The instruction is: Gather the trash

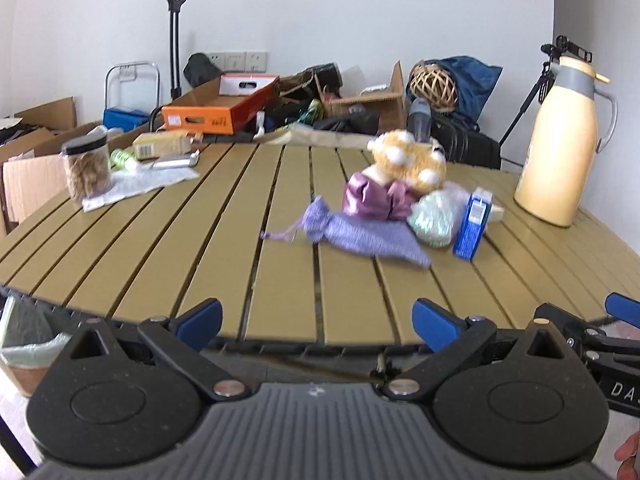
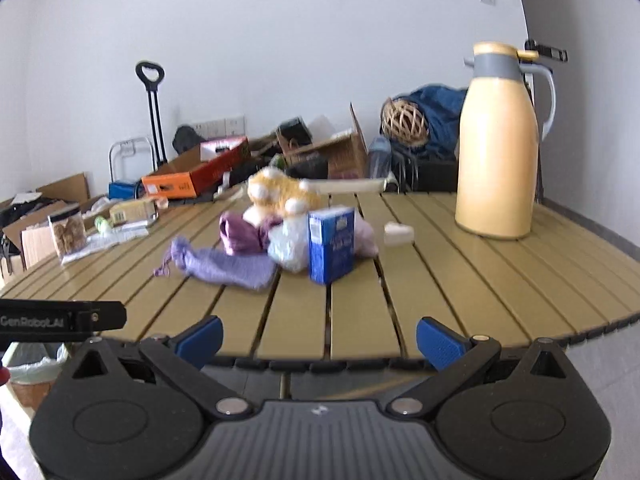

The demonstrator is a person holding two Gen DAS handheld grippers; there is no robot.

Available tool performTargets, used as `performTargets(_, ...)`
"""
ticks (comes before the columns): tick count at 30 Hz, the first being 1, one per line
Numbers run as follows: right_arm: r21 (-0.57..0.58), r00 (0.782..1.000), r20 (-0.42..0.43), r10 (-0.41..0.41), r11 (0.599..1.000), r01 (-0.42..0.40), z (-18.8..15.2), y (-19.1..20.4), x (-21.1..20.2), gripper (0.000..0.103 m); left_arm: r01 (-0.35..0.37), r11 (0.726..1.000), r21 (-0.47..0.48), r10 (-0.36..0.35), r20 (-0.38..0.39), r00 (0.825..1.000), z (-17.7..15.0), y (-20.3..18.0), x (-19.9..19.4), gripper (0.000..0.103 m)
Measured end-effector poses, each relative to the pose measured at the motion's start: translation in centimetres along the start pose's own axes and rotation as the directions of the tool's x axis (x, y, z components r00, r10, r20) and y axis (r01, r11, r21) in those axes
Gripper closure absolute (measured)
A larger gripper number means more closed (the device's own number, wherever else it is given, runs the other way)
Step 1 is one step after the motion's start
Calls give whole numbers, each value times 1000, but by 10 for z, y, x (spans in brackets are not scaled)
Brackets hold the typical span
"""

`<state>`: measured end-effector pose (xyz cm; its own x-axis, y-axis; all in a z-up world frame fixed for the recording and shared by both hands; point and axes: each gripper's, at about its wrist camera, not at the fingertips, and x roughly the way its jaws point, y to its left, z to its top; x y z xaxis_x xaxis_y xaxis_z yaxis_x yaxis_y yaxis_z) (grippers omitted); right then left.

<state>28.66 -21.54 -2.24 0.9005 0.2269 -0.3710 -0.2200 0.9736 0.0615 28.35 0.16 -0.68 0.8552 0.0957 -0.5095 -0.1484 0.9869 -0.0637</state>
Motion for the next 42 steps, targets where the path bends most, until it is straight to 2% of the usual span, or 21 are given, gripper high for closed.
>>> performTargets(6, -27, 995, 95, -27, 999, 30, 14, 0, 11, 0, 24, 1000, 17, -25, 23, 999, 21, -13, 21, 0)
performTargets(10, -13, 993, 101, -60, 998, 61, 18, -3, 30, 0, 31, 1000, -1, -31, 11, 999, 30, -20, 44, 0)
performTargets(14, -21, 989, 118, -91, 995, 94, 17, -8, 50, 0, 52, 999, -2, -52, -37, 998, 38, -25, 76, 0)
performTargets(21, 5, 988, 121, -98, 995, 98, 19, -16, 86, 0, -4, 997, -77, -3, -85, 996, 48, -22, 115, 1)
performTargets(24, 22, 988, 118, -100, 995, 98, 20, -16, 101, 0, -4, 995, -101, -5, -96, 995, 49, -23, 126, 4)
performTargets(33, 6, 987, 108, -120, 993, 121, 21, -9, 130, 1, -5, 983, -184, -18, -126, 992, 51, -22, 155, 21)
performTargets(35, -4, 987, 103, -124, 992, 125, 21, -8, 133, 1, 6, 980, -201, -33, -131, 991, 51, -22, 158, 32)
performTargets(36, -5, 987, 101, -126, 992, 127, 21, -8, 134, 1, 2, 980, -201, -29, -128, 991, 52, -22, 159, 33)
performTargets(38, 0, 986, 102, -129, 992, 130, 21, -8, 135, 0, 0, 980, -200, -25, -123, 992, 52, -23, 159, 47)
performTargets(39, 3, 986, 102, -131, 991, 132, 21, -8, 135, 0, 3, 979, -205, -29, -123, 992, 52, -23, 160, 50)
performTargets(41, 12, 985, 105, -138, 990, 138, 22, -9, 136, 0, 16, 976, -216, -43, -120, 992, 52, -22, 160, 66)
performTargets(42, 16, 984, 103, -143, 990, 142, 21, -10, 137, 0, 19, 977, -213, -45, -121, 992, 51, -22, 160, 70)
